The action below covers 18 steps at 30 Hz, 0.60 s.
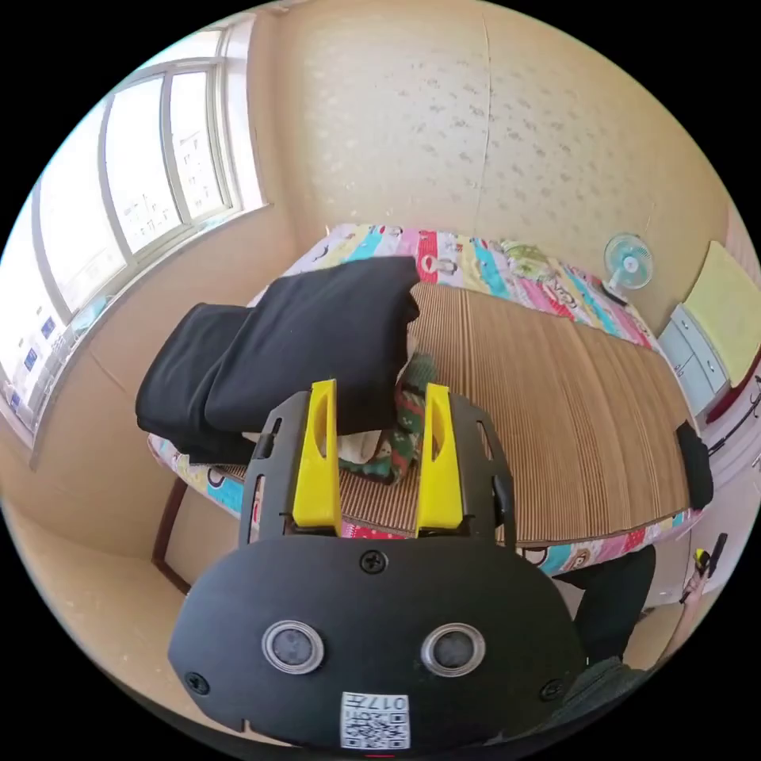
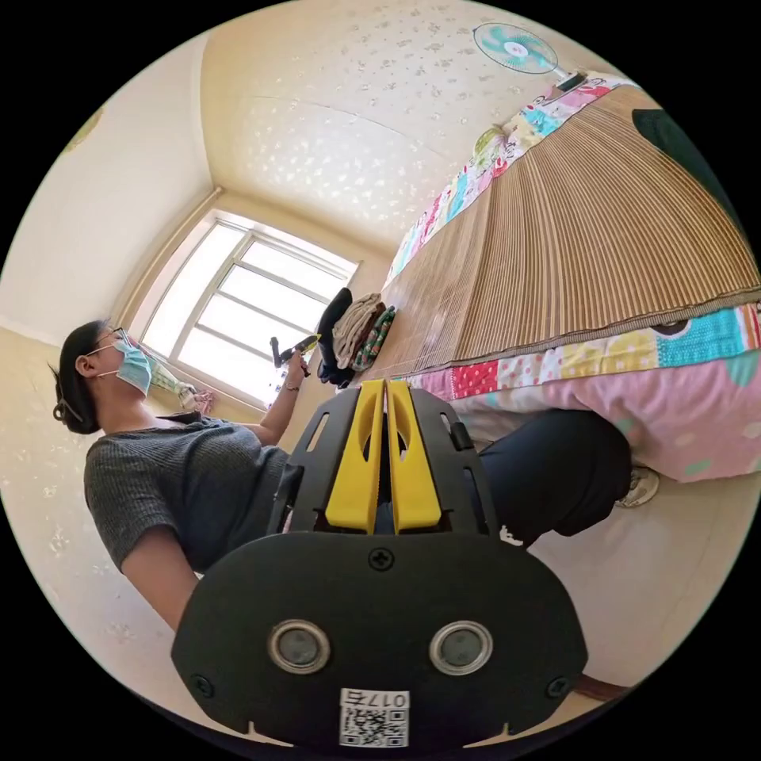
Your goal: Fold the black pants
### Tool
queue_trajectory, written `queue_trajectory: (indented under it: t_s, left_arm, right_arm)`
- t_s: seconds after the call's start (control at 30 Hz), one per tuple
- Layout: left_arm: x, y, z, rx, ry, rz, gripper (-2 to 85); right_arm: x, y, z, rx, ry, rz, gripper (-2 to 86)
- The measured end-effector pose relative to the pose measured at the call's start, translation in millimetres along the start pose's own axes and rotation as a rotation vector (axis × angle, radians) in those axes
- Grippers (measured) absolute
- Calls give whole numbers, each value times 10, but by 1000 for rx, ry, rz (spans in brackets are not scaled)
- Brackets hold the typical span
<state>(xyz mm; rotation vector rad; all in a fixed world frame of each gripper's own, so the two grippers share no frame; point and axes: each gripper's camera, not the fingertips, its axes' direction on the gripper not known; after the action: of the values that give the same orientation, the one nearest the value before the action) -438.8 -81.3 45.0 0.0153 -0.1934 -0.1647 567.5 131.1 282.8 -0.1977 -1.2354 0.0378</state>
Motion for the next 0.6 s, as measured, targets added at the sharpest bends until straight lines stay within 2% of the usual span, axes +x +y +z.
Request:
queue_trajectory:
  t_s: [0.07,0.17,0.23,0.3,0.33,0.43,0.47,0.53,0.6]
  left_arm:
    - [-67,-65,45,-17,6,-13,89]
    - [-278,-308,-132,-38,153,-88,52]
    - [-602,-548,-342,79,523,-209,47]
    - [-648,-743,-498,167,806,-275,45]
    - [-453,-894,-695,227,874,-188,45]
    - [415,-1061,-1314,343,863,145,47]
    - [594,-1037,-1413,366,877,193,48]
    - [1252,-797,-1670,450,1002,369,49]
    - [1705,-551,-1687,439,1126,495,50]
  right_arm:
    - [-218,35,65,16,16,-45,5]
    - [-430,182,76,91,-68,-95,5]
    - [-468,256,83,132,-110,-94,5]
    - [-455,256,116,147,-154,-77,5]
    - [-457,216,153,156,-172,-79,5]
    - [-538,-7,308,156,-208,-103,5]
    - [-615,-114,390,145,-229,-131,5]
    - [-734,-253,516,127,-249,-167,5]
    - [-823,-353,648,106,-259,-180,5]
